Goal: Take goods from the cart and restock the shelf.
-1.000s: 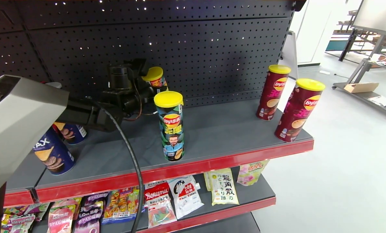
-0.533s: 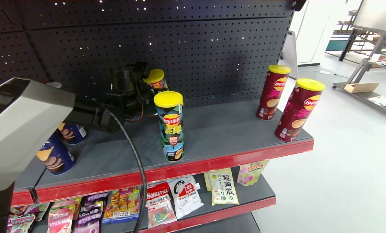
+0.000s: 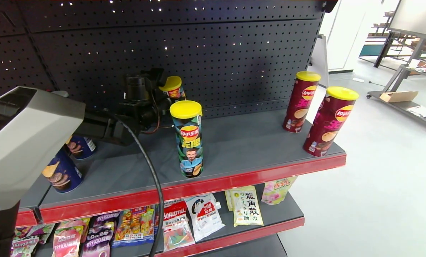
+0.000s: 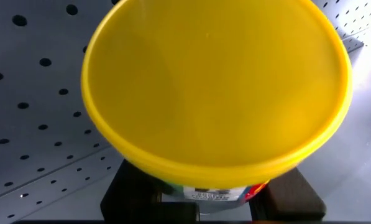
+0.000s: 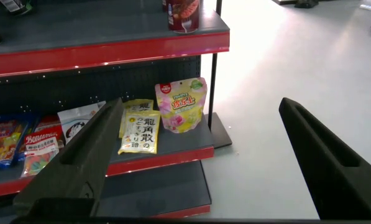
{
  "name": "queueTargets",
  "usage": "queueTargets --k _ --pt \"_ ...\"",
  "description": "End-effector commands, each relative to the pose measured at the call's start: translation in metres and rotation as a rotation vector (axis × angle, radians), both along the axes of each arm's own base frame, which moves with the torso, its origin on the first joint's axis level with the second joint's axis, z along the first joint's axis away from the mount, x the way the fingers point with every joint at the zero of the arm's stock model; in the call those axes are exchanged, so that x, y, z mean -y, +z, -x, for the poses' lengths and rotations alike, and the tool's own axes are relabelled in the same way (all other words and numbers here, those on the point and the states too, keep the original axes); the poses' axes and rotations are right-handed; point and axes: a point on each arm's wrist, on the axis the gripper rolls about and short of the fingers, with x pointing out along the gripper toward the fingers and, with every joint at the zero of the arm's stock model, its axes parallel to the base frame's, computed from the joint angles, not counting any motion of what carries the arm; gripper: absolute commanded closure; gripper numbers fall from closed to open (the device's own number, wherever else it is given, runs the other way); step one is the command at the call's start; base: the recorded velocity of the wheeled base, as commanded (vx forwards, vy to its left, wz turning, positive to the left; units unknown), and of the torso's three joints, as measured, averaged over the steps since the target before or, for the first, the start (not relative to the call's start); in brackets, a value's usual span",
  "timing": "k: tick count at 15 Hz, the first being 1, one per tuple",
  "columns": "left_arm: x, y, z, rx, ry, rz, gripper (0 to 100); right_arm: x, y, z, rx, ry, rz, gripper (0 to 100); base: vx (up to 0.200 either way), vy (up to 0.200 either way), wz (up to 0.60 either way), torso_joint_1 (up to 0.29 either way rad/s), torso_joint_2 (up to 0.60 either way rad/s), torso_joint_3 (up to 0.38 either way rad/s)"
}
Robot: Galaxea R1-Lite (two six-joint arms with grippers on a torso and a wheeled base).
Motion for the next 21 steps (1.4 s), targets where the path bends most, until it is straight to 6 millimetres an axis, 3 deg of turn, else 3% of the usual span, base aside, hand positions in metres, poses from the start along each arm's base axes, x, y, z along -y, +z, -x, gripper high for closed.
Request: queueTargets --k 1,8,21 --pt "-0.001 0.007 0.001 0.008 0.001 0.003 100 0.000 0.000 0.000 -0.001 0.000 0.000 0 0.000 0.000 0.00 0.000 0.00 0.000" --pt "-0.012 0.025 0.011 -0.015 0.008 -0.001 100 0.000 0.000 0.000 -0.001 0.000 0.000 0 0.000 0.000 0.00 0.000 0.00 0.000" --pt "-0.005 0.003 0.007 -0.069 -0.039 -0.017 100 0.000 0.000 0.000 -0.001 0.002 0.000 0 0.000 0.000 0.00 0.000 0.00 0.000"
